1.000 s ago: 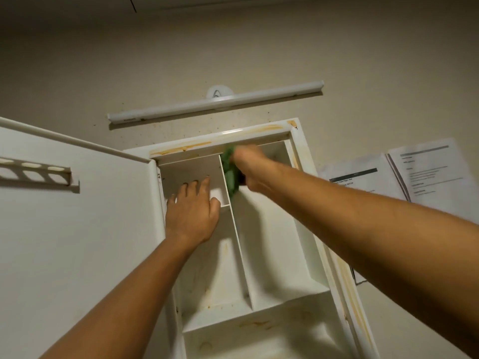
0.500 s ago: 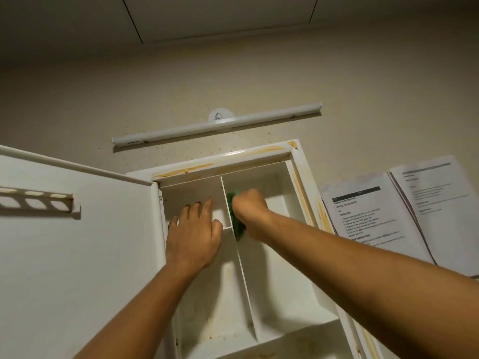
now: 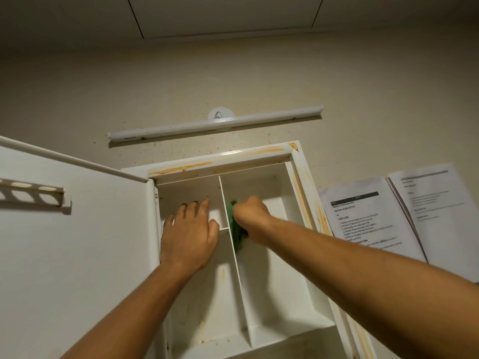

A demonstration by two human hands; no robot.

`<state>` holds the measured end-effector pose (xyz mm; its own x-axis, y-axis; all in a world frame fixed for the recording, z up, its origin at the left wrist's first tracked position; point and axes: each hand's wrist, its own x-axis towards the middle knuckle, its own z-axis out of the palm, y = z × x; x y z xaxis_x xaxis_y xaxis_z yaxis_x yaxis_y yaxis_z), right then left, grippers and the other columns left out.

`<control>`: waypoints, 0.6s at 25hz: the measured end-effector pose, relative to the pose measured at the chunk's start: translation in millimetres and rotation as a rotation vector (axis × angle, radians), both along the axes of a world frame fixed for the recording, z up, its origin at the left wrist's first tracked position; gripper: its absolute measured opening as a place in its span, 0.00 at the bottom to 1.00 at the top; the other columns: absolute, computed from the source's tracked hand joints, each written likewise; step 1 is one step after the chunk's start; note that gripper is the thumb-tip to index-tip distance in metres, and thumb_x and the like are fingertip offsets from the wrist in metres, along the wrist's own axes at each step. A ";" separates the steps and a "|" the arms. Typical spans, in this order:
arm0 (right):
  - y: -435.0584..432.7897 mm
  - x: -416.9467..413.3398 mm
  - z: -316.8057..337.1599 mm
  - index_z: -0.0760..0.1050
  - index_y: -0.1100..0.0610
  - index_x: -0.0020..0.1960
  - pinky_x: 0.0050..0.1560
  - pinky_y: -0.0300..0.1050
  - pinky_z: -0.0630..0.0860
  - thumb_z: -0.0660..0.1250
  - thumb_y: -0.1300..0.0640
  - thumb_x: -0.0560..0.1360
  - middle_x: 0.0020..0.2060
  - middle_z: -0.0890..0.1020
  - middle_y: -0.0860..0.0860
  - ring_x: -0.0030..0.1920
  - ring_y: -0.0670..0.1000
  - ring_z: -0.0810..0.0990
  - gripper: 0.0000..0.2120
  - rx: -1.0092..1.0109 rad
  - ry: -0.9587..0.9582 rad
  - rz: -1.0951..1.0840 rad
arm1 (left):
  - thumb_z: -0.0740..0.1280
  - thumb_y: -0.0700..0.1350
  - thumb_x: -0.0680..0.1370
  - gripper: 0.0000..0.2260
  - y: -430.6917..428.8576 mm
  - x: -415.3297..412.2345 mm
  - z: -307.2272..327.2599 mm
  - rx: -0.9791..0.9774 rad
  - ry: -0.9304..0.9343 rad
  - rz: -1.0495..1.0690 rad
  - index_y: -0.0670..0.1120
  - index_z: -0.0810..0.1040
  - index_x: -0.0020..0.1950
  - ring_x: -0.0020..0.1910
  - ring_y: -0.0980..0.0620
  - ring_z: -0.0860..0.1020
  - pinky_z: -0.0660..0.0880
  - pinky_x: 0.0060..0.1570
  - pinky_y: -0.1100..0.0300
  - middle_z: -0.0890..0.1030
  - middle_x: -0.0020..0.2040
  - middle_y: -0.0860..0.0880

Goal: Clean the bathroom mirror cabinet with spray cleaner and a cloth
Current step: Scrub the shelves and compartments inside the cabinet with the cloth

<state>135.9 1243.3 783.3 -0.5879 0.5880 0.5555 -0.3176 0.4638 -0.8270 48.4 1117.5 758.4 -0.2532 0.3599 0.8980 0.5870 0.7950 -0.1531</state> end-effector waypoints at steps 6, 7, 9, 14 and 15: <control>-8.4 -9.4 30.1 0.82 0.56 0.45 0.50 0.56 0.84 0.64 0.60 0.78 0.40 0.85 0.54 0.43 0.57 0.85 0.08 0.056 0.150 0.091 | 0.43 0.57 0.79 0.31 0.2 -1.4 -1.2 0.004 -0.002 0.014 0.51 0.59 0.82 0.75 0.47 0.68 0.67 0.73 0.44 0.70 0.77 0.47; -10.9 -8.0 29.1 0.83 0.56 0.45 0.50 0.58 0.84 0.64 0.60 0.78 0.41 0.86 0.55 0.44 0.58 0.85 0.08 0.058 0.152 0.099 | 0.43 0.57 0.79 0.31 0.1 -1.2 -2.2 0.007 -0.001 0.021 0.51 0.59 0.82 0.75 0.47 0.68 0.67 0.73 0.44 0.70 0.77 0.47; -10.4 -0.2 28.3 0.83 0.58 0.46 0.50 0.60 0.84 0.62 0.62 0.77 0.42 0.86 0.58 0.45 0.60 0.86 0.10 0.063 0.200 0.097 | 0.43 0.57 0.79 0.31 0.9 1.5 -1.2 -0.007 -0.014 0.028 0.51 0.60 0.82 0.75 0.47 0.68 0.68 0.73 0.44 0.70 0.77 0.47; 20.5 17.5 -6.7 0.81 0.53 0.53 0.54 0.54 0.83 0.61 0.61 0.83 0.51 0.85 0.56 0.50 0.54 0.85 0.11 -0.153 0.469 0.289 | 0.42 0.56 0.79 0.32 -0.8 1.0 -0.4 -0.012 -0.007 0.035 0.50 0.58 0.83 0.74 0.47 0.68 0.68 0.71 0.44 0.71 0.76 0.47; 26.7 14.2 -12.3 0.80 0.52 0.56 0.55 0.57 0.83 0.60 0.61 0.82 0.53 0.85 0.56 0.51 0.55 0.85 0.11 -0.300 0.471 0.239 | 0.43 0.56 0.79 0.32 -1.2 0.9 -0.4 -0.011 -0.011 0.034 0.50 0.58 0.83 0.74 0.47 0.68 0.67 0.72 0.44 0.71 0.76 0.47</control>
<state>150.1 1270.0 771.0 -0.4541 0.6416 0.6181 -0.7476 0.1029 -0.6561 49.3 1116.3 758.0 -0.2757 0.3609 0.8909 0.5614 0.8128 -0.1556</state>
